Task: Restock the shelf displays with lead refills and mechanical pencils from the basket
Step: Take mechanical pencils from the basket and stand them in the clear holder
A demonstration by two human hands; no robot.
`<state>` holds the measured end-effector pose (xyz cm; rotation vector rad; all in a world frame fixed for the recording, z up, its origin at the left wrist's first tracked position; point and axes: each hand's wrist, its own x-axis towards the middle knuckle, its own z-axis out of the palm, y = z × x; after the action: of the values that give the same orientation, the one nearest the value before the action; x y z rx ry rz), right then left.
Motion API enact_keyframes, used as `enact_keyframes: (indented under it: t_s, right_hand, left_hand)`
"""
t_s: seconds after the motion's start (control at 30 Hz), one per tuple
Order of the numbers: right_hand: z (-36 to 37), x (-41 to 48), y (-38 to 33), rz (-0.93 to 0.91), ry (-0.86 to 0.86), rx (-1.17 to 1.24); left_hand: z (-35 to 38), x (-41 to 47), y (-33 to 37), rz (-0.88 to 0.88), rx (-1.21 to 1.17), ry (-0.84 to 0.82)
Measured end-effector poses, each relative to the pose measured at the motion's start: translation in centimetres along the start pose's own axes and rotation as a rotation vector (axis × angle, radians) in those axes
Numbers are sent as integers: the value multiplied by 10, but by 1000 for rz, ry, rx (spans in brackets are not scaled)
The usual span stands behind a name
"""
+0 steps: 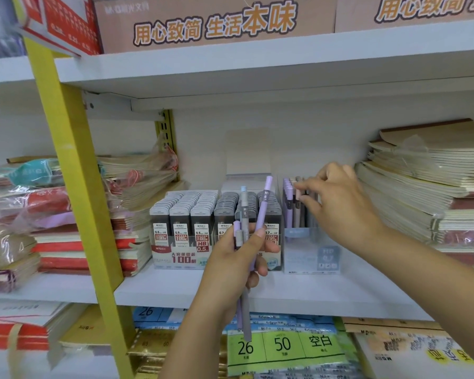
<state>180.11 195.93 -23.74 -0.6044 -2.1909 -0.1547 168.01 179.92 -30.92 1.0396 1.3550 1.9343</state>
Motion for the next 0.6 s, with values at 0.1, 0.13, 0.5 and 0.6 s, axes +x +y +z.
enact_keyframes:
  t_s: [0.1, 0.13, 0.5, 0.6]
  right_hand:
    - [-1, -4, -6, 14, 2, -1]
    - [-4, -6, -11, 25, 35, 75]
    - [-41, -2, -34, 220, 128, 1079]
    - [-47, 0, -19, 93, 211, 821]
  left_hand:
    - [-1, -1, 1, 6, -10, -22]
    - [-1, -1, 1, 14, -3, -41]
    - [6, -4, 4, 63, 96, -131]
    - [-3, -3, 4, 87, 137, -54]
